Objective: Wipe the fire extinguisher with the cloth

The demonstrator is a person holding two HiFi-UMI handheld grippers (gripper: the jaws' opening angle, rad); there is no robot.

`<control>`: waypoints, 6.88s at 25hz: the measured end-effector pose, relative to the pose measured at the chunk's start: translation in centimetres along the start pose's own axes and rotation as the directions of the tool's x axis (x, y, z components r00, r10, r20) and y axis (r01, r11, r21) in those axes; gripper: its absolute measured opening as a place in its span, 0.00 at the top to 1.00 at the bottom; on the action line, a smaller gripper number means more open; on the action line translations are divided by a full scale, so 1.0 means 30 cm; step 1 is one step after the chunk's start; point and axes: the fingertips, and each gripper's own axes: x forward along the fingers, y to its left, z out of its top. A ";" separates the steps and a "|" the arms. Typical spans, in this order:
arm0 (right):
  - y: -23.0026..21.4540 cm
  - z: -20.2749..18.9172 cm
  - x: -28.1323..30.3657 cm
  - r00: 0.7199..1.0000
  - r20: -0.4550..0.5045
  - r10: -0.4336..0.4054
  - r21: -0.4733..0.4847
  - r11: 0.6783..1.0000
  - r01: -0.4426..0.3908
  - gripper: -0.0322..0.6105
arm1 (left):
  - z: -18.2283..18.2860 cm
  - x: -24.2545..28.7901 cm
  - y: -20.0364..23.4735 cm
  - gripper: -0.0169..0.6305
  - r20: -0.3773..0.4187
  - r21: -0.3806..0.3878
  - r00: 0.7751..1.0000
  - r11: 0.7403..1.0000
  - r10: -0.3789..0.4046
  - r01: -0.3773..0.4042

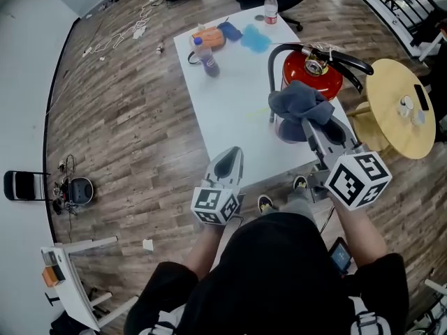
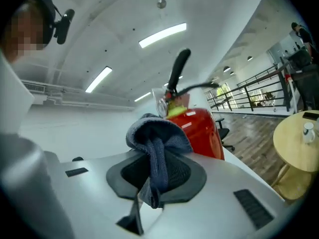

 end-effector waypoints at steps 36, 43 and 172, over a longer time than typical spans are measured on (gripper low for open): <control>-0.386 -0.408 -0.015 0.859 -0.493 -0.141 -0.466 0.876 -0.124 0.84 | -0.044 0.065 -0.050 0.92 -0.051 0.029 0.998 0.999 -0.034 0.035; -0.142 0.042 -0.053 0.964 -0.264 -0.032 -0.545 0.830 -0.121 0.84 | -0.014 0.104 -0.076 0.92 -0.029 0.044 0.998 0.997 -0.063 0.064; -0.453 -0.465 0.575 0.064 -0.754 0.654 -0.044 0.047 -0.998 0.85 | 0.074 0.535 -0.141 0.92 -0.095 -0.006 0.918 0.922 0.386 -0.388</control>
